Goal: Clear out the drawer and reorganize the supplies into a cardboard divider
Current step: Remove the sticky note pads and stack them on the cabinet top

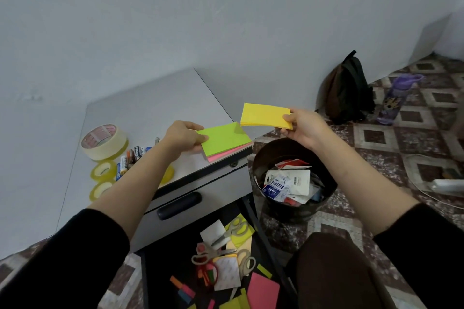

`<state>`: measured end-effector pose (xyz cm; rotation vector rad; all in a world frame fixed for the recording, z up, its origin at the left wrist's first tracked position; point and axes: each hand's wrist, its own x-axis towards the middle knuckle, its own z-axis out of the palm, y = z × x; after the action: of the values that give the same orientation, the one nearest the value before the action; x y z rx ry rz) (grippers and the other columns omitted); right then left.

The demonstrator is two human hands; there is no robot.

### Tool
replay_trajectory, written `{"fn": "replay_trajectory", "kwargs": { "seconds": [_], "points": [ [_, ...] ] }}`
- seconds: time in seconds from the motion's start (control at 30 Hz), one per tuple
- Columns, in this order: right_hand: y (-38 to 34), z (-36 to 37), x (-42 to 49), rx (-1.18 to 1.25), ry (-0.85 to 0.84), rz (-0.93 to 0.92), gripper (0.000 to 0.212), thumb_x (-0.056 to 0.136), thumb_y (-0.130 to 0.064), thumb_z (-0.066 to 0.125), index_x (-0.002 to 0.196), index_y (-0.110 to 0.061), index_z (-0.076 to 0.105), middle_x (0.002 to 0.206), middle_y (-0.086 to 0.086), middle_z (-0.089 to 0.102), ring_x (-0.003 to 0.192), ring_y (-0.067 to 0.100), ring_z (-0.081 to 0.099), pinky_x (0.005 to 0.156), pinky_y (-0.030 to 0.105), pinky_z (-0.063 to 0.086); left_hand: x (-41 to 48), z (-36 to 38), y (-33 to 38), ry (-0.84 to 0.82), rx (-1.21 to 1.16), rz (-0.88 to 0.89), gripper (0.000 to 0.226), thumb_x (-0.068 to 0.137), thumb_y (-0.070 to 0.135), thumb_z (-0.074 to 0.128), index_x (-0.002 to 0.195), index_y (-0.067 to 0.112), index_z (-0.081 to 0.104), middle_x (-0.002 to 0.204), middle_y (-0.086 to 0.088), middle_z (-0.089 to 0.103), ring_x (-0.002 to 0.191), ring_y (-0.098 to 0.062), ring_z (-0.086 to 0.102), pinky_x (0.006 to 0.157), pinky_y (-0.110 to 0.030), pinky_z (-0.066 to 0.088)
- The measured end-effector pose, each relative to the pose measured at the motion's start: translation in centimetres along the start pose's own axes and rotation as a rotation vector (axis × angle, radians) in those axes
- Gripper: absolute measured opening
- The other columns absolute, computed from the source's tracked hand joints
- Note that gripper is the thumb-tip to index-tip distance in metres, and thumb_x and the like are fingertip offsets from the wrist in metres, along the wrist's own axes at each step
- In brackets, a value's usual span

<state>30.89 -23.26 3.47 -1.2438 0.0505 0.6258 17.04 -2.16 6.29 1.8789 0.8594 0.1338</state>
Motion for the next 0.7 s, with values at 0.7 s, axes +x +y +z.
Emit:
{"fn": "replay_trajectory", "kwargs": {
  "seconds": [0.7],
  "points": [
    [1.9, 8.6, -1.0, -0.695, -0.11, -0.195, 0.032, 0.089, 0.004, 0.054, 0.12, 0.001, 0.057, 0.121, 0.015, 0.055, 0.072, 0.02, 0.056, 0.036, 0.019, 0.047, -2.7, -5.1, -2.7, 0.125, 0.088, 0.095, 0.014, 0.089, 0.014, 0.06, 0.101, 0.009, 0.065, 0.085, -0.008, 0.062, 0.067, -0.011, 0.057, 0.055, -0.016, 0.05]
  ]
}}
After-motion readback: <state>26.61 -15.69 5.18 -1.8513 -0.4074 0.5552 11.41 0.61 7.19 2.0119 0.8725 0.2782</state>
